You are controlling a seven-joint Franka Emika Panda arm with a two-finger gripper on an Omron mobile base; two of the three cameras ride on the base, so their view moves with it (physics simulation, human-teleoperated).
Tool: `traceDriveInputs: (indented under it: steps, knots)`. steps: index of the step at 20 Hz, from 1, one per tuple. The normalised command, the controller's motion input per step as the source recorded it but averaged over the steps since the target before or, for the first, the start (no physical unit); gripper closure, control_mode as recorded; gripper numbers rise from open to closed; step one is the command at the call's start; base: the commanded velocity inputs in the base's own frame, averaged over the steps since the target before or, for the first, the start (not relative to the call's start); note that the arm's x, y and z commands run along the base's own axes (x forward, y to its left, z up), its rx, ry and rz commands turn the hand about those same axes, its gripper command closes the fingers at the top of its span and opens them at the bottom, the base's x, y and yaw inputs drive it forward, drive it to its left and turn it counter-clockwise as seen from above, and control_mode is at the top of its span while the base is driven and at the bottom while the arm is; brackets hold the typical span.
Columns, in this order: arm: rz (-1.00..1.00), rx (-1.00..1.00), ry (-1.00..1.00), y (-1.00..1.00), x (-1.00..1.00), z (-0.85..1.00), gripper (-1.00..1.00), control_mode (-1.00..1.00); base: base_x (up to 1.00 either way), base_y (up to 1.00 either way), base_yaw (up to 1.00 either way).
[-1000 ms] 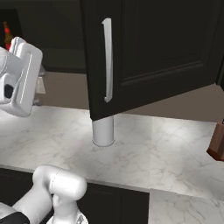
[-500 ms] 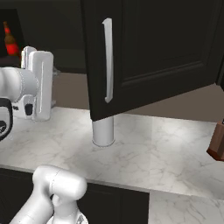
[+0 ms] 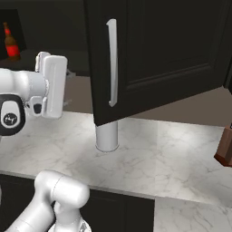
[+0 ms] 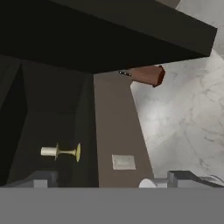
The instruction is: Get the candle and the beer from the cabinet and move them to the dining counter.
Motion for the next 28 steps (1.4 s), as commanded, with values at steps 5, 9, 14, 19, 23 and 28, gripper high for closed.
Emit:
traceDriveInputs:
  steps: [5, 9, 14, 19, 23, 28]
  knots:
    - [-0.23, 0.02, 0.00, -0.04, 0.29, 0.00, -1.00, -1.00, 0.00, 0.00, 0.00]
    - [-0.21, 0.02, 0.00, -0.09, 0.28, -0.04, -1.00, -1.00, 0.00, 0.00, 0.00]
    - [-0.23, 0.00, 0.00, -0.12, 0.37, -0.09, -1.00, -1.00, 0.00, 0.00, 0.00]
    - [-0.26, 0.00, -0.01, -0.16, 0.36, -0.06, -1.00, -1.00, 0.00, 0.00, 0.00]
    - [-0.26, 0.00, 0.00, -0.23, 0.24, -0.01, -1.00, -1.00, 0.00, 0.00, 0.00]
    - [-0.29, 0.00, -0.01, -0.28, 0.14, -0.09, -1.00, -1.00, 0.00, 0.00, 0.00]
